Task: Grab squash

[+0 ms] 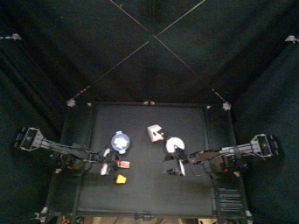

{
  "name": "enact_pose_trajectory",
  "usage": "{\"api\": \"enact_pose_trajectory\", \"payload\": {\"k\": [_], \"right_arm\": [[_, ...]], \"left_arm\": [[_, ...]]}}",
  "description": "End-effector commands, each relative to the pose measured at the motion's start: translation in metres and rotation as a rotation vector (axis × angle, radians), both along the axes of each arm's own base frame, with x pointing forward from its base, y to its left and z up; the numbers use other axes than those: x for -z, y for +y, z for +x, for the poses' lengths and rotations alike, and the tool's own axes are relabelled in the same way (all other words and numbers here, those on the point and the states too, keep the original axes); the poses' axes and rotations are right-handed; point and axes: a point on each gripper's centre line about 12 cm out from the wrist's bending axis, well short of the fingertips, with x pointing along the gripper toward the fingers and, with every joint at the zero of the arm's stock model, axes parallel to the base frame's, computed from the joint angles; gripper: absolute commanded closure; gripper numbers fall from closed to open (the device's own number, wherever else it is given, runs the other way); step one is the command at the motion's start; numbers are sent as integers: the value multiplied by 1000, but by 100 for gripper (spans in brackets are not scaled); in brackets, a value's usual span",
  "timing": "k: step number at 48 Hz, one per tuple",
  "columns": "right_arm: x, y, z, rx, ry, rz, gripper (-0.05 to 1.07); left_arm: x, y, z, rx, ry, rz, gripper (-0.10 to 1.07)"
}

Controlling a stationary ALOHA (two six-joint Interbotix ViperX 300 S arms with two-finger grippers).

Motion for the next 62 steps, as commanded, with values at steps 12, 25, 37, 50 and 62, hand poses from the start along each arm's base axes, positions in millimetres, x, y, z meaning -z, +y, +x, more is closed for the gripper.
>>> {"api": "enact_pose_trajectory", "payload": {"k": [12,25,37,50,62], "right_arm": [[-7,1,1,-6,-24,3,2],[-5,2,0,-5,-20,7,2],[-4,2,1,-6,-13,10,2],[-2,3,1,-8,-9,10,2],[-2,3,1,-9,-9,10,2]], "left_arm": [[-13,-22,6,66,-4,-29,5],[-11,-49,9,112,106,-91,5],[-8,-70,36,165,299,-70,5],[-13,-82,73,257,392,69,5],[-22,-71,82,159,562,221,6]]}}
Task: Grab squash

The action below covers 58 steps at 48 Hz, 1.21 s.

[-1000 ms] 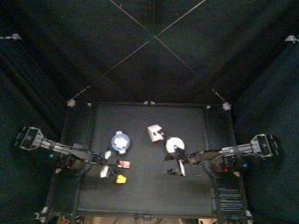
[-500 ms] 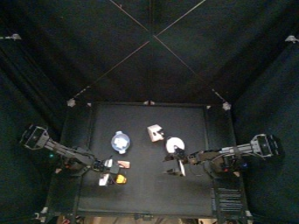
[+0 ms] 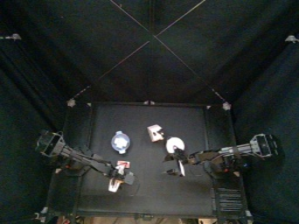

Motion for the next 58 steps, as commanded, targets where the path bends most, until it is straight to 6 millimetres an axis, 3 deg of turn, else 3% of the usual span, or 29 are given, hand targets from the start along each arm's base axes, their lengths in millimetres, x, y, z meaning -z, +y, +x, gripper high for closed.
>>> {"api": "enact_pose_trajectory", "payload": {"k": [1,7,17,34,58], "right_arm": [[-7,1,1,-5,-25,7,2],[-7,2,1,-6,-25,7,2],[-8,2,1,-9,-28,0,2],[-6,2,0,-10,-25,-3,2],[-7,2,0,-11,-27,-4,2]], "left_arm": [[-7,8,5,-54,27,89,6],[5,8,1,-135,44,154,5],[10,-9,-5,-103,-9,158,4],[34,-5,-18,-107,11,138,4],[50,2,-21,-118,7,119,4]]}}
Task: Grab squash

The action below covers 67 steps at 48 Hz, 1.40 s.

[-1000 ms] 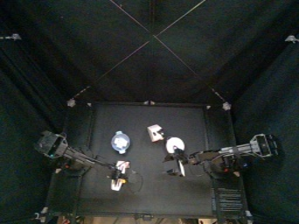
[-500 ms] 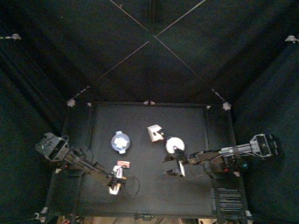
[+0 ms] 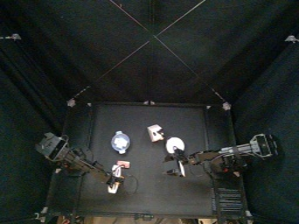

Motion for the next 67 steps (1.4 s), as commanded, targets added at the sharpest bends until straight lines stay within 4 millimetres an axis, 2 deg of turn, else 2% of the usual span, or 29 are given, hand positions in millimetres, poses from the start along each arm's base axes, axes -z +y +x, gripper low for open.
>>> {"api": "enact_pose_trajectory", "payload": {"k": [1,21,37,44,55,67], "right_arm": [[-6,1,1,-4,-24,3,2],[-6,0,1,-2,-23,5,2],[-6,0,1,-2,-22,5,2],[-7,0,1,-2,-23,7,2],[-7,0,1,0,-24,9,2],[-9,-1,2,3,-29,7,2]], "left_arm": [[-1,2,4,-9,-13,-7,4],[6,6,1,-18,8,1,6],[5,5,1,-18,6,-1,16],[-7,3,6,-17,-32,-18,18],[-39,-1,13,-9,-151,-79,18],[-48,-6,18,15,-259,-148,18]]}}
